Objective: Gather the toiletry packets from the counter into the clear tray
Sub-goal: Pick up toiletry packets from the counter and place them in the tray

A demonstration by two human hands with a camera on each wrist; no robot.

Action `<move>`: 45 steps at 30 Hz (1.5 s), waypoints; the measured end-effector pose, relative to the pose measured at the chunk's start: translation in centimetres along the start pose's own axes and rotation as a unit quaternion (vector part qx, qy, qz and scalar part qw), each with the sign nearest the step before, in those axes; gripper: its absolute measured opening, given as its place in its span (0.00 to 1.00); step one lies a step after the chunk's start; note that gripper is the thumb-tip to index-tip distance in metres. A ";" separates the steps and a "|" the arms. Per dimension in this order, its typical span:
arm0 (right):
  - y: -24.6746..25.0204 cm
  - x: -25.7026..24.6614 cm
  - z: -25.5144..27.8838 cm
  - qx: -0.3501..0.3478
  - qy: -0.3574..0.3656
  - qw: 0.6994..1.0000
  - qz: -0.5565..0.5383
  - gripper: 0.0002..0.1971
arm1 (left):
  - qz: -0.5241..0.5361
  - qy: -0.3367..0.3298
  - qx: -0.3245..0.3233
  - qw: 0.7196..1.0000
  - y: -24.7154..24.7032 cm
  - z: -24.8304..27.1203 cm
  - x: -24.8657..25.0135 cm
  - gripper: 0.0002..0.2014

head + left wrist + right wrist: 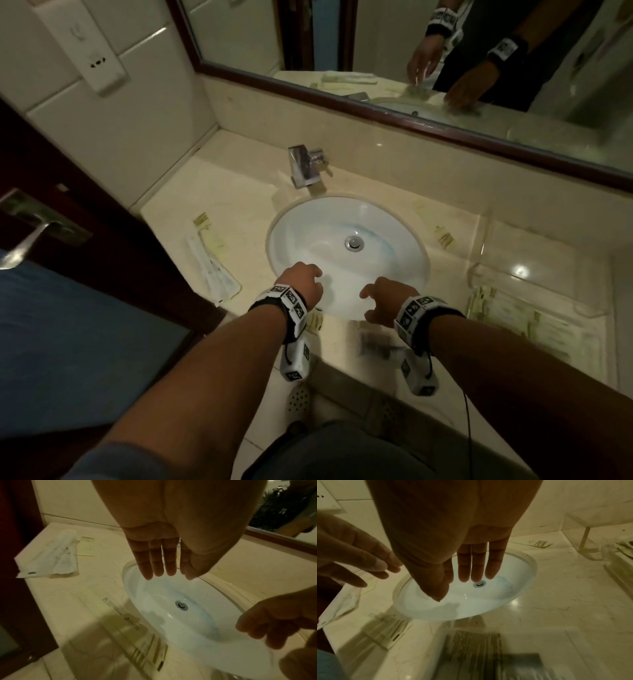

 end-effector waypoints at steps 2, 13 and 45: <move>-0.6 0.0 0.3 -0.019 -0.006 1.000 0.009 0.27 | -0.011 -0.008 -0.005 1.000 -0.1 -0.3 0.2 0.20; -2.5 3.8 2.3 -0.025 -0.069 0.997 -0.007 0.35 | -0.139 -0.167 -0.110 0.970 -2.5 -0.5 5.7 0.28; -2.9 7.1 4.4 -0.076 -0.074 0.994 -0.027 0.14 | -0.256 -0.274 -0.106 0.921 -4.5 -0.7 13.1 0.12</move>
Point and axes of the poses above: each hand's wrist, its own z-axis away from the middle knuckle, its own y-axis out of the back of the hand, x = y × z, the point moved 1 cm from there along -z, towards the middle knuckle, and after that the axes turned 15 degrees about -z, right-handed, at the moved point
